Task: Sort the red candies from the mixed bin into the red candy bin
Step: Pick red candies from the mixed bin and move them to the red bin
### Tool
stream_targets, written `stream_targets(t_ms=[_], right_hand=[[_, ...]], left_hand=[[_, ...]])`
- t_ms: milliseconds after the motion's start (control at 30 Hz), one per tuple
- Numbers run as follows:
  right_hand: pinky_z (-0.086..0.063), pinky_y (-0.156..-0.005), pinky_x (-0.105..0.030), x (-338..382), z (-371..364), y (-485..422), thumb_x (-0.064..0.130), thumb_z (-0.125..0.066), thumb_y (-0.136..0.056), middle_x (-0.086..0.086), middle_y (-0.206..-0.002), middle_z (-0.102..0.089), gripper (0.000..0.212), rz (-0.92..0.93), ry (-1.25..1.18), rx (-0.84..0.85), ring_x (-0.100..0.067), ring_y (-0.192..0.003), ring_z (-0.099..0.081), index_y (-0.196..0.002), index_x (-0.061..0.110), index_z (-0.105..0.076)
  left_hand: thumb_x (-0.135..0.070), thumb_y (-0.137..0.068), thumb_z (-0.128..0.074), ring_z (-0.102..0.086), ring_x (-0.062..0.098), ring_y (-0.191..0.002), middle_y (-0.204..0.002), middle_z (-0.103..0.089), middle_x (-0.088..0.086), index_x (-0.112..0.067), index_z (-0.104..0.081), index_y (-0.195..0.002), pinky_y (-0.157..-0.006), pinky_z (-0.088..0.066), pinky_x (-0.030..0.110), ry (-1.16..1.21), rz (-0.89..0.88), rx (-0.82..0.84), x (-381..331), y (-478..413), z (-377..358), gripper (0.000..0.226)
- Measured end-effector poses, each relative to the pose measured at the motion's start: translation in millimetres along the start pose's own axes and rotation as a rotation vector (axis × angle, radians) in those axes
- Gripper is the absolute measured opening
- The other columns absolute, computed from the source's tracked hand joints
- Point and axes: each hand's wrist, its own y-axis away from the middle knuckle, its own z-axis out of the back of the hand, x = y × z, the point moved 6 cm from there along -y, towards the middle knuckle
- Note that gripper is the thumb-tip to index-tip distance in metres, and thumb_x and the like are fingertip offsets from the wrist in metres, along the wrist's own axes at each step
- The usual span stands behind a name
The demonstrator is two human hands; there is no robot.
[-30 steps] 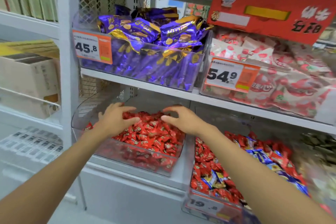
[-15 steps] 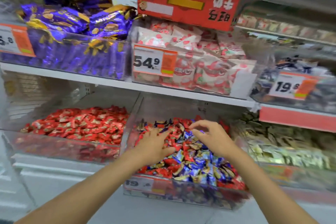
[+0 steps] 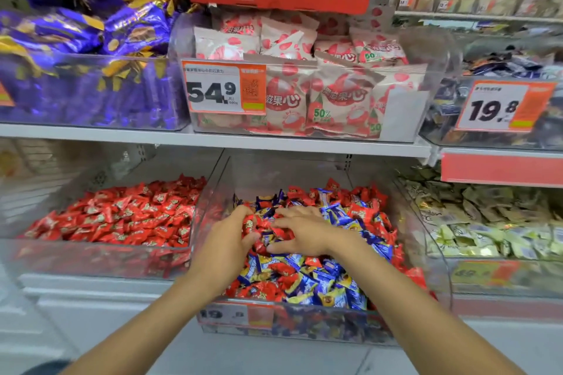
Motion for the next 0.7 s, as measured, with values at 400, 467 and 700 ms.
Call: stream_targets(t_ms=[400, 467, 700], right_hand=[[-0.037, -0.051, -0.016, -39, 54, 53, 0.021, -0.055, -0.097, 0.012, -0.083, -0.060, 0.014, 0.019, -0.607, -0.410, -0.002, -0.047, -0.043, -0.109, 0.023, -0.061], [-0.050, -0.058, -0.026, -46, 57, 63, 0.023, -0.056, -0.096, 0.003, -0.097, -0.069, 0.017, 0.016, -0.622, -0.414, -0.012, -0.057, -0.059, -0.110, 0.028, -0.064], [-0.048, -0.075, -0.034, -65, 51, 84, 0.022, -0.058, -0.095, 0.004, -0.082, -0.068, 0.012, -0.026, -0.671, -0.426, -0.014, -0.074, -0.060, -0.094, 0.029, -0.068]], left_hand=[[-0.033, -0.088, -0.063, -0.041, 0.004, -0.052, -0.068, -0.054, -0.007, -0.016, -0.054, -0.087, -0.049, -0.028, 0.020, 0.159, -0.048, 0.028, -15, -10, -4, 0.020], [-0.028, -0.088, -0.065, -0.043, 0.002, -0.048, -0.062, -0.052, -0.008, -0.013, -0.056, -0.082, -0.048, -0.030, 0.017, 0.198, -0.074, 0.048, -21, -13, -9, 0.018], [-0.038, -0.087, -0.063, -0.051, 0.005, -0.079, -0.090, -0.057, -0.010, -0.024, -0.063, -0.100, -0.071, -0.040, 0.024, 0.177, -0.218, 0.283, -42, -18, -47, 0.019]])
